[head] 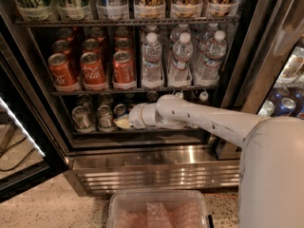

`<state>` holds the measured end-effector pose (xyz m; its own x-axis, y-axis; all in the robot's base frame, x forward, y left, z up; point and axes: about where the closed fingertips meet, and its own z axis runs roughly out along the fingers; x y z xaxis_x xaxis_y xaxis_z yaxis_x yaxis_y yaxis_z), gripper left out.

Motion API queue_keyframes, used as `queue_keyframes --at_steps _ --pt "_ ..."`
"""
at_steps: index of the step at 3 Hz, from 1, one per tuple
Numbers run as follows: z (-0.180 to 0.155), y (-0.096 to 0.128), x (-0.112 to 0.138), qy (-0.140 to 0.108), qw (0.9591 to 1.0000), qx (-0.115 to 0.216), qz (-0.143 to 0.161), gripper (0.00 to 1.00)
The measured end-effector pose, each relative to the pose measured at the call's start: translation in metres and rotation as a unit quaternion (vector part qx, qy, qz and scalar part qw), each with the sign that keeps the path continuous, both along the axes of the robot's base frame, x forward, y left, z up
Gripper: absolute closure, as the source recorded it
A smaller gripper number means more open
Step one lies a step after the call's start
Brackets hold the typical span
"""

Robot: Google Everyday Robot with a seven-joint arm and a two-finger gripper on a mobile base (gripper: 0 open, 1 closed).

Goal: Pick pepsi can from bottom shelf of fridge

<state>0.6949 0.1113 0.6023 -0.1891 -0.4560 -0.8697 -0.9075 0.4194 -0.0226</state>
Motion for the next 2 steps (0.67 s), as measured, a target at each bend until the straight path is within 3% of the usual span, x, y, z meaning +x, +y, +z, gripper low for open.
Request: queue_keyframes --at_steps 1,2 --pt "0.000 0.000 0.000 0.000 1.0000 0.000 0.000 1.00" --pt "0.009 -0.015 -0.001 -0.011 0.9998 -0.015 -0.006 1.00"
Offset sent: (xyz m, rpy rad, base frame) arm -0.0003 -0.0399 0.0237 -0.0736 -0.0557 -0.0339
